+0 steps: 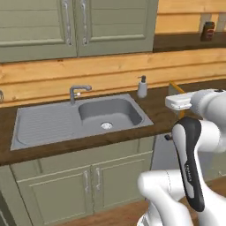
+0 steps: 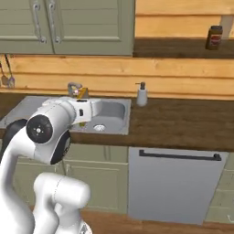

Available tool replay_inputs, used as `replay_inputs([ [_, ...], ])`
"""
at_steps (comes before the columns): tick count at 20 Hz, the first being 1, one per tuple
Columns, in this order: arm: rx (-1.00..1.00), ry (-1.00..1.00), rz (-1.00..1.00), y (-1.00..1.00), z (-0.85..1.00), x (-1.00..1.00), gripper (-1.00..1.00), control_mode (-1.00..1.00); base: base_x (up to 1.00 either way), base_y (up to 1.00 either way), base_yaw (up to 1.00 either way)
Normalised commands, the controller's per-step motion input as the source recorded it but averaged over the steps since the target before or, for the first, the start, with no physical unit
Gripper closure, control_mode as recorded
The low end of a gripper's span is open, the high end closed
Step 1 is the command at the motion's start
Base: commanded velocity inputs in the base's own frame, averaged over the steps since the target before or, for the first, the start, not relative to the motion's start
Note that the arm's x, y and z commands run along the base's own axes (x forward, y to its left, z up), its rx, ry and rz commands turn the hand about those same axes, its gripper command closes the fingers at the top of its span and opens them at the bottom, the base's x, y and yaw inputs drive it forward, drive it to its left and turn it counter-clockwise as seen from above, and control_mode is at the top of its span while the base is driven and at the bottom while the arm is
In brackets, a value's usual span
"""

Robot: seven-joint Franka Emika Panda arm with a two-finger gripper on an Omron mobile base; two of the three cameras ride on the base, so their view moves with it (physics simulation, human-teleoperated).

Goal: Start the toaster. Once the lever pops up, take the bread to the plate on the dining counter.

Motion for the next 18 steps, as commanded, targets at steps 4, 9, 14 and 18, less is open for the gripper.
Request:
replay_inputs([
  [4, 0.00, 0.00, 0.00, 0.00, 0.00, 0.00, 1.00, 1.00, 0.00, 0.00, -1.00],
  [9, 0.00, 0.00, 0.00, 0.00, 0.00, 0.00, 1.00, 1.00, 0.00, 0.00, -1.00],
  [14, 0.00, 0.00, 0.00, 0.00, 0.00, 0.00, 1.00, 1.00, 0.00, 0.00, -1.00],
  [18, 0.00, 0.00, 0.00, 0.00, 0.00, 0.00, 1.00, 1.00, 0.00, 0.00, -1.00],
])
